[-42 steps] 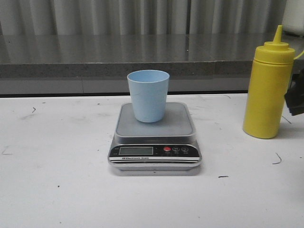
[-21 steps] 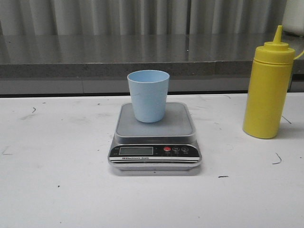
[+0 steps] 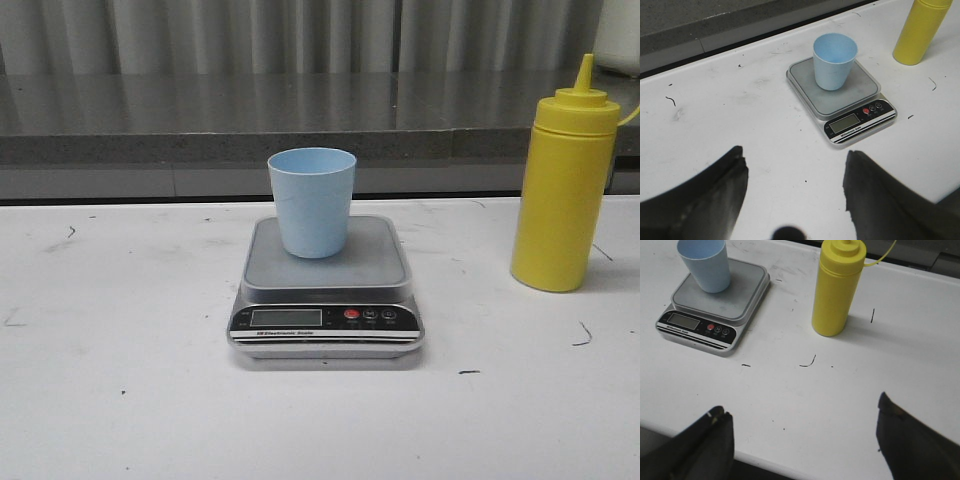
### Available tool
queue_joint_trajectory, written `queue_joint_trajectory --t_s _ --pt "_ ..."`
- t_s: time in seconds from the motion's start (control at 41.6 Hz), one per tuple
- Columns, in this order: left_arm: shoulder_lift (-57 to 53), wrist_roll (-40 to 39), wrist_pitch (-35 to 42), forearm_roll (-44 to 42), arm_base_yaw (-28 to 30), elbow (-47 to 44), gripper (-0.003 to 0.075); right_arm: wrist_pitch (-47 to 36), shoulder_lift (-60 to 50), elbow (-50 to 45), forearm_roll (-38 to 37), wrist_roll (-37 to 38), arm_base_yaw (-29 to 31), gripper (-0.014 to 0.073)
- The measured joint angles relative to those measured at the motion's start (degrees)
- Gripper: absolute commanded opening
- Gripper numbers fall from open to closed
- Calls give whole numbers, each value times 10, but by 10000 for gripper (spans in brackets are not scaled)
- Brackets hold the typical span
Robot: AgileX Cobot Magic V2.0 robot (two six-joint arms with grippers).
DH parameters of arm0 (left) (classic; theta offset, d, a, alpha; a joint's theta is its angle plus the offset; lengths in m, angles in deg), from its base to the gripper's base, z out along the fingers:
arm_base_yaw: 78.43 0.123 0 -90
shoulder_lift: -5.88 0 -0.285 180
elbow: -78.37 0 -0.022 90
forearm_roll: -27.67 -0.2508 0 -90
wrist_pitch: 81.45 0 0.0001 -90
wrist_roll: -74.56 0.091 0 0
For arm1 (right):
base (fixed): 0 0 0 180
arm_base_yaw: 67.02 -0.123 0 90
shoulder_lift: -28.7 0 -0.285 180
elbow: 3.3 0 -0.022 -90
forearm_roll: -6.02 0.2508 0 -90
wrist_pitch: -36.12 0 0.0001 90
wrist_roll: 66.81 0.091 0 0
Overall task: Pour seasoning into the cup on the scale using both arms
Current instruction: 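Open the right gripper and withdraw it from the bottle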
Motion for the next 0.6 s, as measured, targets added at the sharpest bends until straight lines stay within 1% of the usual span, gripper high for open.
queue_joint_trajectory --t_s 0.168,0.24,0.313,0.361,0.457,0.481,0.505,0.553,0.601 --pt "0 0 0 0 0 0 418 5 -28 -7 0 -1 0 600" --pt "0 0 0 0 0 0 418 5 -29 -7 0 -1 0 570" --pt "0 0 0 0 0 0 418 5 -29 -7 0 -1 0 491" --pt "0 0 0 0 0 0 418 5 -29 -7 0 -1 0 409" --pt "0 0 0 5 0 0 407 5 -29 -7 0 -1 0 213" --pt "0 0 0 6 0 0 394 5 -29 -7 0 -1 0 176" --pt "0 0 0 8 0 0 369 5 -29 -7 0 -1 0 129" --pt "0 0 0 10 0 0 318 5 -29 -7 0 -1 0 65" --pt "0 0 0 10 0 0 234 5 -29 -7 0 -1 0 0"
